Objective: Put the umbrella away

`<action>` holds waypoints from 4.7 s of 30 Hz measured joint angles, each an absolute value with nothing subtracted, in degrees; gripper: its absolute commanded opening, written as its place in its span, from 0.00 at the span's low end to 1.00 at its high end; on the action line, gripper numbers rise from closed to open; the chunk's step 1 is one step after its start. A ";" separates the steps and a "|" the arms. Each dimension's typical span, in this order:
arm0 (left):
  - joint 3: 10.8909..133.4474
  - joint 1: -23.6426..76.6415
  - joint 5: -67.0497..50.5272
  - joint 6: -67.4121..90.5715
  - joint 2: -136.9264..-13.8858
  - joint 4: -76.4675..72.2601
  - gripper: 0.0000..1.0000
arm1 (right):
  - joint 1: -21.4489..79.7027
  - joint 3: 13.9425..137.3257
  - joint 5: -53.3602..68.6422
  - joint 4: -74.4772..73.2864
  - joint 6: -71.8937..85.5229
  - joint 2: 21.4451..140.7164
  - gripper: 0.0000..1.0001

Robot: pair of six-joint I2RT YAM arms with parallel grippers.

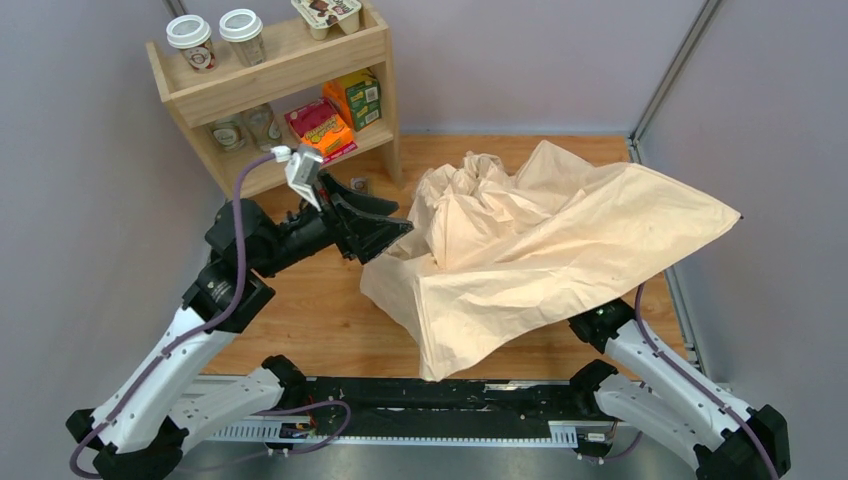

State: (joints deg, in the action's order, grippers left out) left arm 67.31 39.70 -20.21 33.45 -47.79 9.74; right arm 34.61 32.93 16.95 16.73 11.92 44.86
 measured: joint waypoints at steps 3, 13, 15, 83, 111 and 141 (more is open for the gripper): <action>65.71 39.70 -24.53 34.81 -50.41 8.80 0.69 | 34.59 30.76 18.61 19.70 10.07 45.71 0.00; 58.17 39.66 -25.08 36.29 -42.57 7.81 0.74 | 33.95 29.69 -0.10 22.57 6.90 47.59 0.00; 58.11 39.68 -26.13 37.15 -40.93 7.44 0.74 | 33.19 29.69 -3.88 23.00 6.81 48.16 0.00; 57.89 49.60 -7.73 40.25 -62.63 -1.76 0.77 | 34.33 25.43 24.29 26.39 10.02 42.11 0.00; 57.54 50.96 -14.44 31.62 -69.06 -19.66 0.00 | 33.93 25.39 28.45 21.21 20.53 41.04 0.85; 52.05 48.75 6.00 20.71 -45.08 2.87 0.00 | 34.96 33.85 5.04 -19.70 25.30 38.44 0.82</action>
